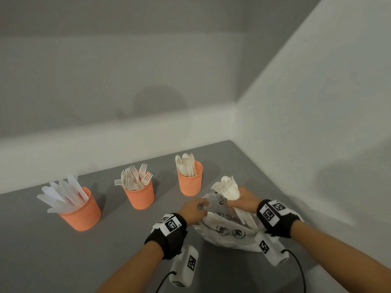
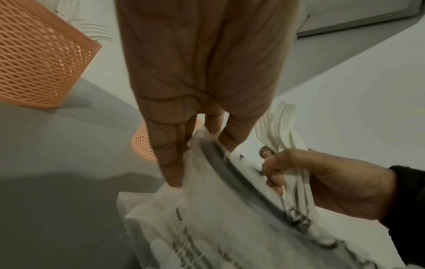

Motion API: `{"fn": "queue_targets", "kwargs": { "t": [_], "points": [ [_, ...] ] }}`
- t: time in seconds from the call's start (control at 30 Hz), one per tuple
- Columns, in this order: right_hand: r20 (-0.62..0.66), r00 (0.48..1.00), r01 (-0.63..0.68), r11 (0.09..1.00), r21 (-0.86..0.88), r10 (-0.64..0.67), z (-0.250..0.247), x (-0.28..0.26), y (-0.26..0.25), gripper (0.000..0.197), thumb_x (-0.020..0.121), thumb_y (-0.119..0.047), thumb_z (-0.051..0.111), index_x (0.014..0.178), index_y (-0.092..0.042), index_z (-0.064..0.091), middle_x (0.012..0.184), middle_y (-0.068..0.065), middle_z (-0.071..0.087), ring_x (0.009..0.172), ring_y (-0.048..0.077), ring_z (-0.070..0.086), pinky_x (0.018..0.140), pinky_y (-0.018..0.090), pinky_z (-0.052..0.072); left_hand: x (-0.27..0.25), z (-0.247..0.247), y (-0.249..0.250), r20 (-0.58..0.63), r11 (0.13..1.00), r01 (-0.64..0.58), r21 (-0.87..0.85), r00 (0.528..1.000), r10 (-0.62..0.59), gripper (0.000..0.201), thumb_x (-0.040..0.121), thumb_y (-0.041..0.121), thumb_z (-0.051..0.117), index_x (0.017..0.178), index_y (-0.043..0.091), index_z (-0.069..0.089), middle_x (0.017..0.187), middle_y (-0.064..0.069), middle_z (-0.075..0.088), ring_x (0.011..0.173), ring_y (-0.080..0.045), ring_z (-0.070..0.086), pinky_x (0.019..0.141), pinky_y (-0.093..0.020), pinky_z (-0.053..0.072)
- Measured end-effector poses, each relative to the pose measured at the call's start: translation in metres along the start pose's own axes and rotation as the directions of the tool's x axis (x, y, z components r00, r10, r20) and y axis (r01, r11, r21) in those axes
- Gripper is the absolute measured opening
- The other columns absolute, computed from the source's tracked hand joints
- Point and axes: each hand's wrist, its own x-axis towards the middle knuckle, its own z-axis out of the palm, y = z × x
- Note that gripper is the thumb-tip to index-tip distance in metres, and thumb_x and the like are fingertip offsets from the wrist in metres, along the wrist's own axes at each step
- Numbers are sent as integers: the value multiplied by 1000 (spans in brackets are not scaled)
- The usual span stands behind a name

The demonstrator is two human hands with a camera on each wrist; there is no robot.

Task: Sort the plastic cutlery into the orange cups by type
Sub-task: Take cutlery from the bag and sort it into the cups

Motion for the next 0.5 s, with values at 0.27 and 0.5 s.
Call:
{"fn": "queue_targets", "kwargs": {
  "t": [0.27, 0.5],
  "points": [
    [-196, 978, 155, 865, 478, -67, -12, -1, -69, 22, 85, 4, 55, 67, -10, 54, 54, 6, 53, 52, 20, 50, 58, 29, 47, -25, -30, 1, -268, 797, -88, -598, 959, -95, 19, 98, 12, 39, 100, 7, 58, 82, -4, 58, 72, -13, 54, 67, -21, 48],
    [-226, 972, 213, 604, 768, -56, 51, 16, -142, 23, 83, 3, 57, 70, -16, 57, 59, 7, 52, 49, 17, 51, 53, 27, 48, -60, -42, -16, 115, 238, 192, -952, 946, -302, 43, 100, 37, 29, 88, 3, 52, 83, -17, 57, 74, -26, 55, 67, -35, 47]
  ]
}}
